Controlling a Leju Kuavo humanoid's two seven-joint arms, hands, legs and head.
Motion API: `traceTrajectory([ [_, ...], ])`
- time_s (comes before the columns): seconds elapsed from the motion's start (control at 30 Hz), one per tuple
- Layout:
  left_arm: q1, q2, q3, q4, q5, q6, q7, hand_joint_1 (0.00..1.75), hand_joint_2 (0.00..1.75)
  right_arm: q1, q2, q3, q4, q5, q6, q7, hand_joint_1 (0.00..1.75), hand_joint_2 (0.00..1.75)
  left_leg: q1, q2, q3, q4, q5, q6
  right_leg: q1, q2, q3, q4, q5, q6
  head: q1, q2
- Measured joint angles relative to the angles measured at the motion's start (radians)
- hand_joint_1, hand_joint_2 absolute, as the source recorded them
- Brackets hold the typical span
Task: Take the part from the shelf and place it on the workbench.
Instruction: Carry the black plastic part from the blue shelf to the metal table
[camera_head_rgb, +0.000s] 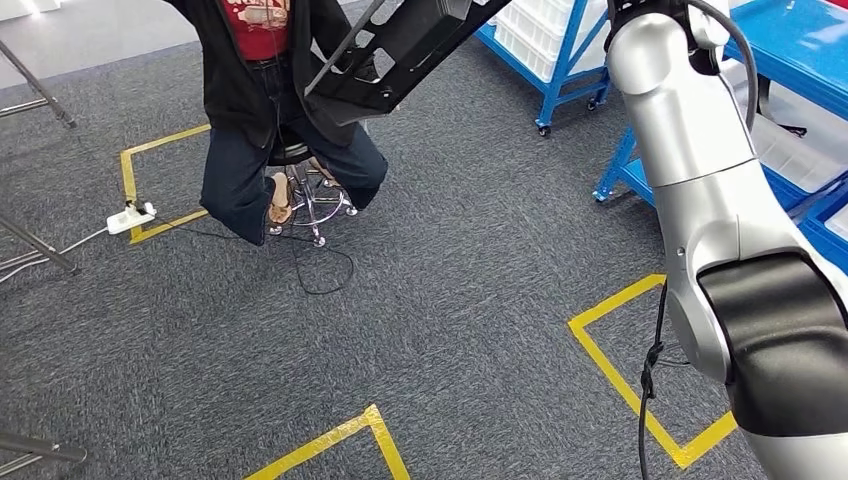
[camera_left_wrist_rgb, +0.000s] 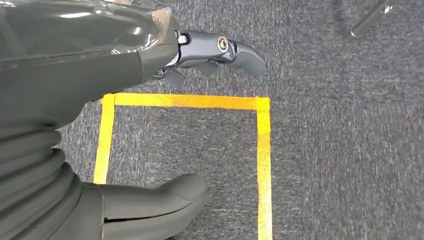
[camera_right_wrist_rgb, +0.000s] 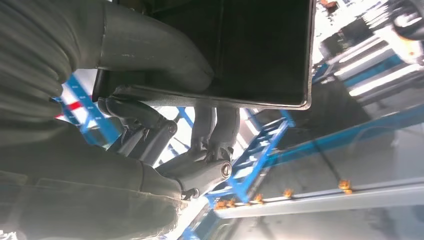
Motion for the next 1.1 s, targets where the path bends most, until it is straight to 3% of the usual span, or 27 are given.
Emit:
traceTrajectory([
  [0.1, -0.007, -0.005, -0.004, 0.000, -0.017, -0.001, 0.009, 0.00, 1.75, 0.049, -0.002, 0.003, -0.031, -0.006, 0.000, -0.002, 1.75, 1.75, 0.007, -0.022, 0.003, -0.009, 0.007, 0.004, -0.008, 0.039, -0.081, 0.169, -0.069, 0.001, 0.001, 0.000],
  [0.17, -0.011, -0.009, -0.009, 0.000, -0.024, -0.001, 0.016, 0.00, 1.75, 0.090, 0.003, 0.011, -0.047, 0.000, -0.003, -0.001, 1.75, 1.75, 0.010, -0.041, 0.003, -0.008, 0.008, 0.002, -0.017, 0.042, -0.111, 0.229, -0.080, 0.013, 0.001, 0.000],
  [0.2, -0.013, -0.011, -0.010, 0.000, -0.028, -0.001, 0.019, 0.00, 1.75, 0.107, 0.008, 0.016, -0.054, 0.008, -0.005, 0.001, 1.75, 1.75, 0.013, -0.051, 0.003, -0.006, 0.008, -0.001, -0.023, 0.043, -0.099, 0.203, -0.064, 0.025, 0.001, 0.000],
  [0.27, -0.016, -0.014, -0.013, 0.000, -0.035, -0.001, 0.024, 0.00, 1.75, 0.131, 0.022, 0.027, -0.068, 0.033, -0.012, 0.014, 1.75, 1.75, 0.017, -0.068, 0.001, 0.000, 0.006, -0.012, -0.038, 0.057, -0.037, 0.072, -0.011, 0.051, 0.001, 0.000],
  [0.3, -0.018, -0.014, -0.015, 0.000, -0.039, 0.000, 0.026, 0.00, 1.75, 0.140, 0.031, 0.033, -0.076, 0.046, -0.017, 0.022, 1.75, 1.75, 0.018, -0.077, -0.002, 0.005, 0.004, -0.020, -0.042, 0.066, -0.008, 0.015, 0.010, 0.057, 0.000, 0.000],
  [0.37, -0.021, -0.014, -0.018, 0.000, -0.045, 0.001, 0.031, 0.00, 1.75, 0.160, 0.048, 0.045, -0.089, 0.067, -0.023, 0.035, 1.75, 1.75, 0.019, -0.089, -0.009, 0.008, 0.005, -0.034, -0.041, 0.075, 0.016, -0.032, 0.024, 0.051, -0.001, 0.000],
  [0.43, -0.020, -0.015, -0.019, 0.000, -0.048, 0.002, 0.035, 0.00, 1.75, 0.173, 0.065, 0.053, -0.100, 0.076, -0.025, 0.044, 1.75, 1.75, 0.023, -0.095, -0.014, 0.005, 0.009, -0.045, -0.038, 0.064, 0.016, -0.033, 0.029, 0.034, -0.001, 0.000],
  [0.5, -0.020, -0.017, -0.020, 0.000, -0.049, 0.002, 0.037, 0.00, 1.75, 0.177, 0.078, 0.058, -0.111, 0.081, -0.025, 0.049, 1.75, 1.75, 0.025, -0.067, -0.032, 0.035, -0.012, -0.053, -0.038, 0.053, 0.017, -0.037, 0.033, 0.018, -0.001, 0.000],
  [0.57, -0.022, -0.017, -0.024, 0.000, -0.050, 0.002, 0.037, 0.00, 1.75, 0.178, 0.087, 0.063, -0.119, 0.083, -0.025, 0.052, 1.75, 1.75, 0.025, -0.029, -0.083, 0.143, -0.068, -0.058, -0.033, 0.040, 0.018, -0.038, 0.033, 0.006, -0.003, 0.000],
  [0.6, -0.023, -0.017, -0.026, 0.000, -0.051, 0.002, 0.038, 0.00, 1.75, 0.179, 0.089, 0.065, -0.121, 0.083, -0.025, 0.053, 1.75, 1.75, 0.025, -0.020, -0.116, 0.213, -0.097, -0.059, -0.029, 0.034, 0.018, -0.038, 0.032, 0.002, -0.003, 0.000],
  [0.67, -0.023, -0.019, -0.031, 0.000, -0.056, 0.004, 0.042, 0.00, 1.75, 0.186, 0.099, 0.068, -0.124, 0.088, -0.025, 0.058, 1.75, 1.75, 0.025, -0.016, -0.156, 0.294, -0.114, -0.056, -0.022, 0.020, 0.019, -0.038, 0.030, -0.003, -0.003, 0.000],
  [0.7, -0.023, -0.019, -0.033, 0.000, -0.060, 0.005, 0.046, 0.00, 1.75, 0.190, 0.106, 0.070, -0.128, 0.094, -0.024, 0.061, 1.75, 1.75, 0.025, -0.015, -0.150, 0.279, -0.098, -0.052, -0.019, 0.014, 0.020, -0.038, 0.029, -0.005, -0.003, 0.000],
  [0.73, -0.024, -0.020, -0.035, 0.000, -0.064, 0.007, 0.050, 0.00, 1.75, 0.193, 0.114, 0.072, -0.133, 0.105, -0.024, 0.065, 1.75, 1.75, 0.022, -0.010, -0.123, 0.229, -0.069, -0.046, -0.017, 0.008, 0.021, -0.038, 0.028, -0.006, -0.003, 0.000],
  [0.8, -0.028, -0.020, -0.040, 0.000, -0.073, 0.010, 0.057, 0.00, 1.75, 0.199, 0.131, 0.074, -0.146, 0.132, -0.024, 0.074, 1.75, 1.75, 0.009, 0.024, -0.051, 0.094, -0.020, -0.031, -0.012, -0.004, 0.023, -0.038, 0.025, -0.008, -0.003, 0.000],
  [0.87, -0.036, -0.021, -0.043, 0.000, -0.080, 0.014, 0.062, 0.00, 1.75, 0.210, 0.144, 0.074, -0.158, 0.155, -0.023, 0.082, 1.75, 1.75, -0.005, 0.049, -0.016, 0.025, -0.010, -0.022, -0.006, -0.018, 0.023, -0.039, 0.023, -0.006, -0.002, 0.000],
  [0.93, -0.039, -0.021, -0.048, 0.000, -0.085, 0.017, 0.066, 0.00, 1.75, 0.226, 0.156, 0.074, -0.166, 0.173, -0.022, 0.089, 1.75, 1.75, -0.009, 0.035, -0.013, 0.014, -0.010, -0.016, -0.004, -0.034, 0.023, -0.042, 0.021, -0.002, -0.002, 0.000],
  [1.0, -0.038, -0.023, -0.053, 0.000, -0.087, 0.018, 0.070, 0.00, 1.75, 0.238, 0.167, 0.071, -0.173, 0.192, -0.020, 0.095, 1.75, 1.75, -0.005, 0.019, -0.004, 0.000, 0.000, -0.006, -0.006, -0.019, 0.012, -0.019, 0.006, 0.002, -0.002, 0.000],
  [1.03, -0.039, -0.024, -0.055, 0.000, -0.088, 0.018, 0.071, 0.00, 1.75, 0.241, 0.169, 0.068, -0.176, 0.200, -0.018, 0.097, 1.75, 1.75, -0.002, 0.010, 0.002, -0.006, 0.005, -0.001, -0.007, -0.001, -0.005, 0.018, -0.012, 0.001, -0.001, 0.000],
  [1.1, -0.042, -0.027, -0.059, 0.000, -0.089, 0.018, 0.072, 0.00, 1.75, 0.246, 0.169, 0.059, -0.179, 0.210, -0.017, 0.099, 1.75, 1.75, 0.002, -0.009, 0.003, -0.010, 0.009, 0.004, -0.012, 0.032, -0.066, 0.145, -0.064, -0.003, 0.000, 0.000],
])
